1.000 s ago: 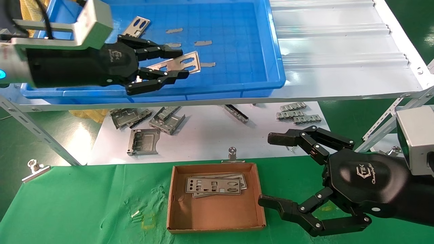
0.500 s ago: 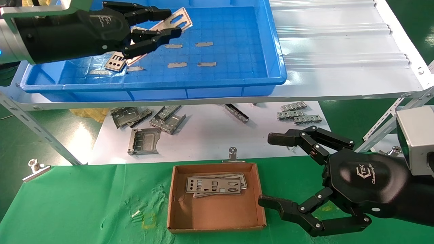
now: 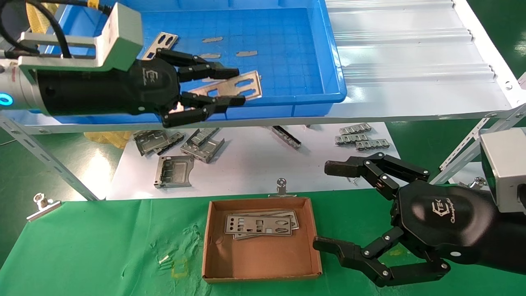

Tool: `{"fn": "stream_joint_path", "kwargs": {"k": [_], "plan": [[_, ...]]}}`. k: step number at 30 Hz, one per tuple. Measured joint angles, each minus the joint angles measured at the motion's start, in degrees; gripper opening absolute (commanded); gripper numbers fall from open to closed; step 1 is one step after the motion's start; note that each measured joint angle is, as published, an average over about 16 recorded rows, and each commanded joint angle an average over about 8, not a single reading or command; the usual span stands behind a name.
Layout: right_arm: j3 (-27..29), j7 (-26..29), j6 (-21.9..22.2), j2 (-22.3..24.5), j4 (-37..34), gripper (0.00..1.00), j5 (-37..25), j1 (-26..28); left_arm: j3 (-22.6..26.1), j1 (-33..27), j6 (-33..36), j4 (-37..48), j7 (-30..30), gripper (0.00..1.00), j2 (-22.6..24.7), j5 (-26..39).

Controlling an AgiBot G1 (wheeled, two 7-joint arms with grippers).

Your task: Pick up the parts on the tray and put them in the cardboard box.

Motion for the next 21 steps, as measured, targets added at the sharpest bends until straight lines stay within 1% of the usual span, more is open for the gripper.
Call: {"fn": "stream_joint_path", "kwargs": {"k": [5, 10, 15, 21], "plan": [[0.0, 0.0, 0.0, 0.0, 0.0, 1.0, 0.0, 0.0, 2.0, 2.3, -0.2, -5.4, -3.0, 0.0, -1.5, -3.7], [0.0, 0.0, 0.0, 0.0, 0.0, 1.0, 0.0, 0.0, 3.9, 3.9, -0.5, -8.7, -5.3, 0.0, -2.7, -7.2], [0.0, 0.0, 0.0, 0.0, 0.0, 1.0, 0.0, 0.0, 6.0, 5.5, -0.7, -9.4, -6.5, 0.0, -2.9, -9.5], [0.0, 0.0, 0.0, 0.0, 0.0, 1.0, 0.0, 0.0, 8.7, 7.6, -0.9, -8.2, -7.3, 0.0, -2.0, -10.9]]}}
